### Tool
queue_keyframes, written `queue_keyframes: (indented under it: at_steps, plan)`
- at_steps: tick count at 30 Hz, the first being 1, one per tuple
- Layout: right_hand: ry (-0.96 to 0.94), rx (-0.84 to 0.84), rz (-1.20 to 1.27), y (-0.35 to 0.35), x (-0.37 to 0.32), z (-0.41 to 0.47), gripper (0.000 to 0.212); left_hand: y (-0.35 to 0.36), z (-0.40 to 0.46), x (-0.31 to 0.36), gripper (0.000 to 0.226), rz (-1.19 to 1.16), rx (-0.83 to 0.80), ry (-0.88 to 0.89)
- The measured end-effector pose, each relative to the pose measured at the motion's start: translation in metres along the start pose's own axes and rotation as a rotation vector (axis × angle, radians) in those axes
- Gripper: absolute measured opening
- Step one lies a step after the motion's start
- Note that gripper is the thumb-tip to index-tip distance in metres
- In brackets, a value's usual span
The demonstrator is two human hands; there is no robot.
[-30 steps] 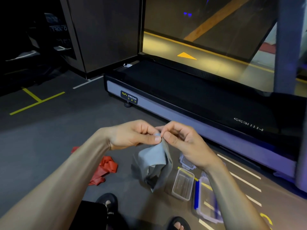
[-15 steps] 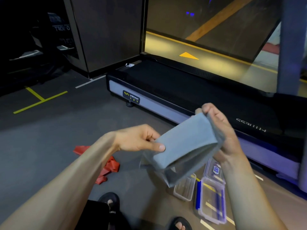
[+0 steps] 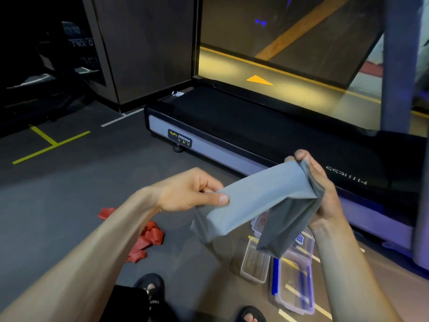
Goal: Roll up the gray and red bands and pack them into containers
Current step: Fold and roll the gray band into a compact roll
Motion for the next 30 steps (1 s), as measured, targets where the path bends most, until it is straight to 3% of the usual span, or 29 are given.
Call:
queue_keyframes:
  at_steps: [4, 7, 11, 12, 16, 23, 26, 30]
  plan:
    - [-0.008, 0.025, -0.005, 0.002, -0.001, -0.002, 0.013, -0.002, 0.0, -0.001, 0.045, 0.032, 0.01, -0.021]
    - [-0.006, 0.02, -0.036, 0.004, -0.002, -0.004, 0.019, -0.003, -0.001, 0.0, 0.041, 0.027, 0.011, -0.026]
    - [0.002, 0.022, -0.073, 0.001, -0.002, -0.005, 0.015, -0.005, -0.002, 0.001, 0.062, 0.029, 0.016, -0.036]
    - [0.011, 0.014, -0.071, 0.001, -0.002, -0.005, 0.012, -0.005, -0.002, 0.001, 0.061, 0.031, 0.017, -0.033]
    - [0.028, -0.03, -0.034, -0.001, -0.001, -0.004, 0.033, -0.005, -0.003, 0.002, 0.052, 0.01, 0.015, -0.025]
    - [0.044, -0.013, -0.075, -0.004, -0.001, -0.007, 0.029, -0.002, -0.001, 0.002, 0.036, -0.068, -0.051, 0.012]
    - [0.09, 0.011, -0.223, -0.008, 0.003, -0.011, 0.017, -0.001, -0.008, 0.011, 0.032, -0.334, -0.113, 0.149]
    - [0.171, -0.154, -0.31, 0.011, 0.023, -0.009, 0.021, 0.004, -0.009, 0.029, 0.035, -0.74, -0.169, 0.434]
Point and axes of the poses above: each hand's wrist, its own z-axis towards the middle knuckle, its own y-axis out of the palm, x = y × z, the point moved 4 cm from there along z, towards the middle knuckle, and after that the axes turned 11 degrees about -x, right-handed, at the moved point
